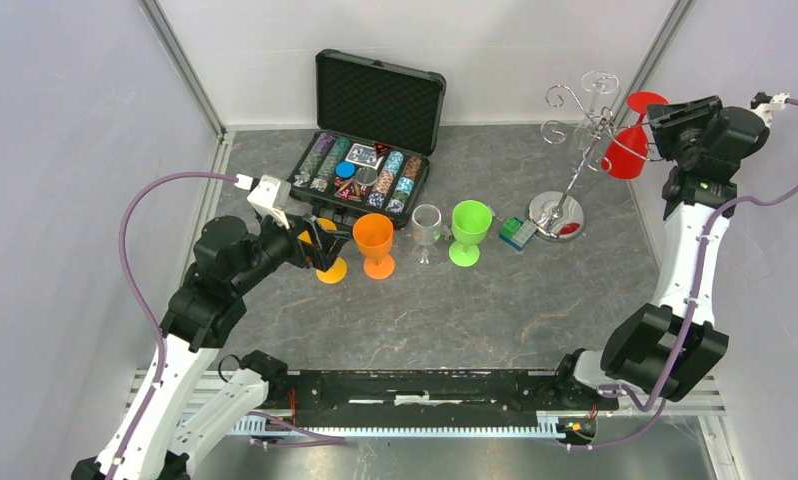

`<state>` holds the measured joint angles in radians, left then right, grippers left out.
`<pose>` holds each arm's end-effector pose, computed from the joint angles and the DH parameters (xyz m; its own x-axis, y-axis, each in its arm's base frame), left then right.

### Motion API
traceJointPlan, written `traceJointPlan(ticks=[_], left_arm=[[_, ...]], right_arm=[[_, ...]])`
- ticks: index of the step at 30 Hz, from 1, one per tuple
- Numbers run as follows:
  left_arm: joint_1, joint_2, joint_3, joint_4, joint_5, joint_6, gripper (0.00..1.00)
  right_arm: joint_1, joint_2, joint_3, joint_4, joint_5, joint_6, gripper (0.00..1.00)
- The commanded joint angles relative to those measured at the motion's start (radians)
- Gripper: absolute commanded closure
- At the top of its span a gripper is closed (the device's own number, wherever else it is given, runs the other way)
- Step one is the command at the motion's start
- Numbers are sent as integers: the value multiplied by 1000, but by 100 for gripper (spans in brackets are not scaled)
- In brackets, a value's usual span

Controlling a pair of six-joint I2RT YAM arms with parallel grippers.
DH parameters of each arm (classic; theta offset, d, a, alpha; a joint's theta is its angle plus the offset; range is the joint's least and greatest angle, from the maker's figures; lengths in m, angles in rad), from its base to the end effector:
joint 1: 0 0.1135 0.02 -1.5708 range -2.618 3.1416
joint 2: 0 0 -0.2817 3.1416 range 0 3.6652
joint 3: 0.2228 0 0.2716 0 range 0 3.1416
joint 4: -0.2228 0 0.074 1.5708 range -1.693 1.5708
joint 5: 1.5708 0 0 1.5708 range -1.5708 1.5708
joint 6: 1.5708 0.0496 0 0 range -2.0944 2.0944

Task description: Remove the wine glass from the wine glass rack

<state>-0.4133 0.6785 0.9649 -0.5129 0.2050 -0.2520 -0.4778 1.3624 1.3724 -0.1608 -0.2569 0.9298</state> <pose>0.1400 -0.0724 0.3952 -0.3425 -0.1163 -0.9323 0.5055 0.8136 -0.2872 0.3136 -0.1482 0.4334 0.0979 0.8223 -0.5606 0.2395 0.5273 0.8152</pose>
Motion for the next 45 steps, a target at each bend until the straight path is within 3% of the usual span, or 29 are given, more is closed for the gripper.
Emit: traceJointPlan(ticks=[1,22,38,45], left_arm=[[8,2,-2,54,10,14,0],[19,2,-7,56,9,14,0],[23,0,-7,54,4,14,0],[24,-5,-11,54,-2,16,0]], right_arm=[[2,2,-31,66,52,59,58],[47,98,54,20,107,102,58],[68,102,195,-158,234,-55,58],[68,106,160,-96,211,1,62]])
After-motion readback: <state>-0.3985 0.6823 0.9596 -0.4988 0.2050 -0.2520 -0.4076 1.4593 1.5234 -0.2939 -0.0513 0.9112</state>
